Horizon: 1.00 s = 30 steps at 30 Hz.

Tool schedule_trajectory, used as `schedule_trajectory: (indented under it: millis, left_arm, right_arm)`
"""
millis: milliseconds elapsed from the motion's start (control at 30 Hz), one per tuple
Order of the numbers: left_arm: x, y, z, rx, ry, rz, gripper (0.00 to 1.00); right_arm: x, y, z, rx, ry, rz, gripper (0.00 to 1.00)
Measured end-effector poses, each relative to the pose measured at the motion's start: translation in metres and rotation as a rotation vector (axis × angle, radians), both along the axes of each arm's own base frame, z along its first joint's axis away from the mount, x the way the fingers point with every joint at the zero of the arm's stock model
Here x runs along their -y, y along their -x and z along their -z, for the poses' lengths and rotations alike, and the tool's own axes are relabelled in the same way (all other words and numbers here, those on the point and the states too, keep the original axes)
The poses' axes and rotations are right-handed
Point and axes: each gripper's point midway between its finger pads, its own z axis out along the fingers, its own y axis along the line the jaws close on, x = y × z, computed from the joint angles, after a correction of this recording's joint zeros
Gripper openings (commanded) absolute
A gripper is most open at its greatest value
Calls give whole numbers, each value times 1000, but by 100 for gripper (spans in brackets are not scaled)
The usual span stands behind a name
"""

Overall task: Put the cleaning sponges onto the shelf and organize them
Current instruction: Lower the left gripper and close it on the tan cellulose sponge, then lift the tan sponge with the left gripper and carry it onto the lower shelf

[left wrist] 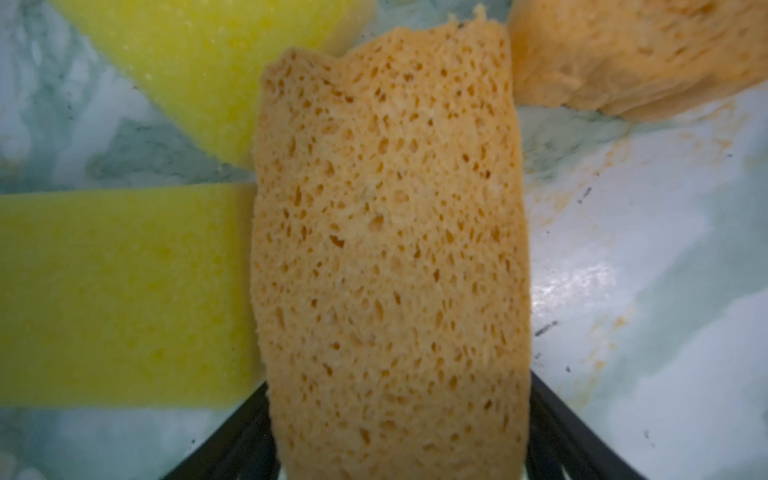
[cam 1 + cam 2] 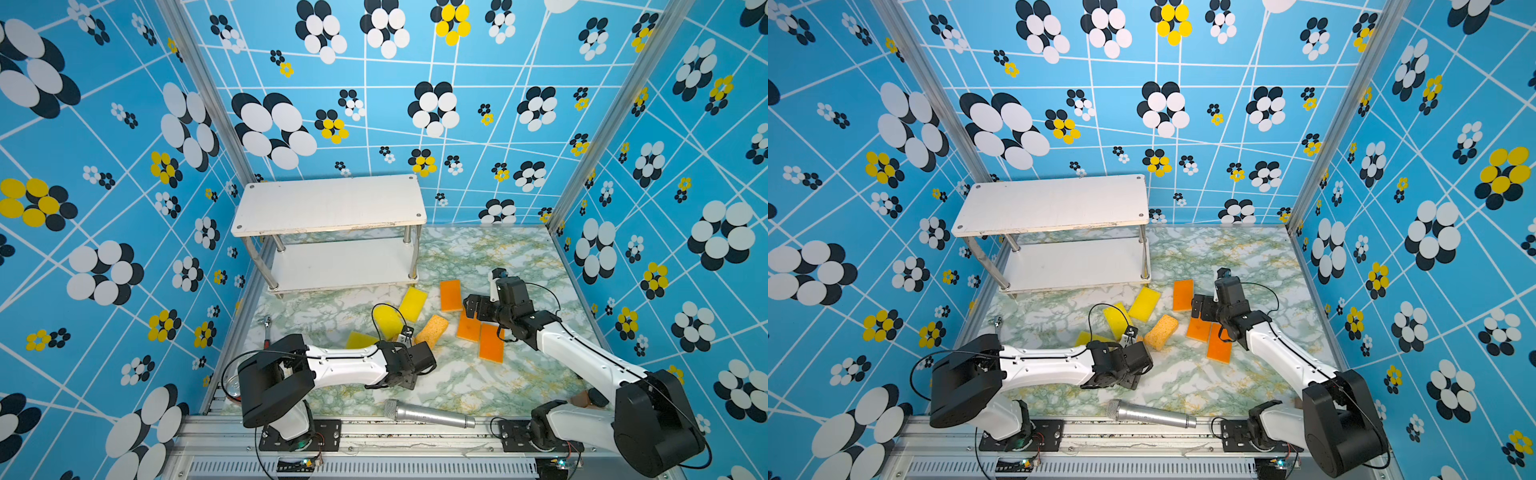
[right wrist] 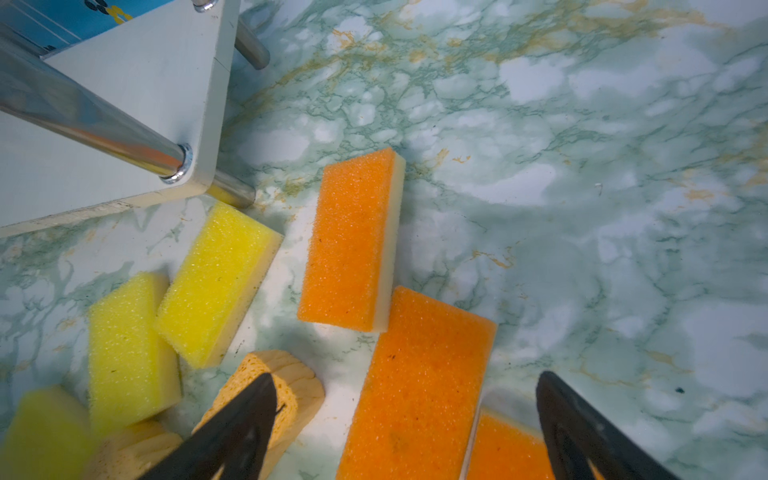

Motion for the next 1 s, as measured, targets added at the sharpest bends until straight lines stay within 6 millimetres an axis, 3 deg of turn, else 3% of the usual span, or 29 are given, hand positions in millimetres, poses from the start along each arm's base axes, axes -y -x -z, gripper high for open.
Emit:
schedule_trajectory:
  millis: [367, 700, 1000]
  left_arm:
    - [3, -4, 0, 32, 37, -6, 75]
    - [-17, -9, -4, 82, -54, 25, 56]
    - [-17, -12, -40, 135, 46, 48, 54]
  right_arm:
    - [-5, -3, -8, 17, -7, 3, 99]
    - [-5, -4, -11, 25, 4, 16, 99]
    - [-7, -4, -11, 26, 6, 13, 99]
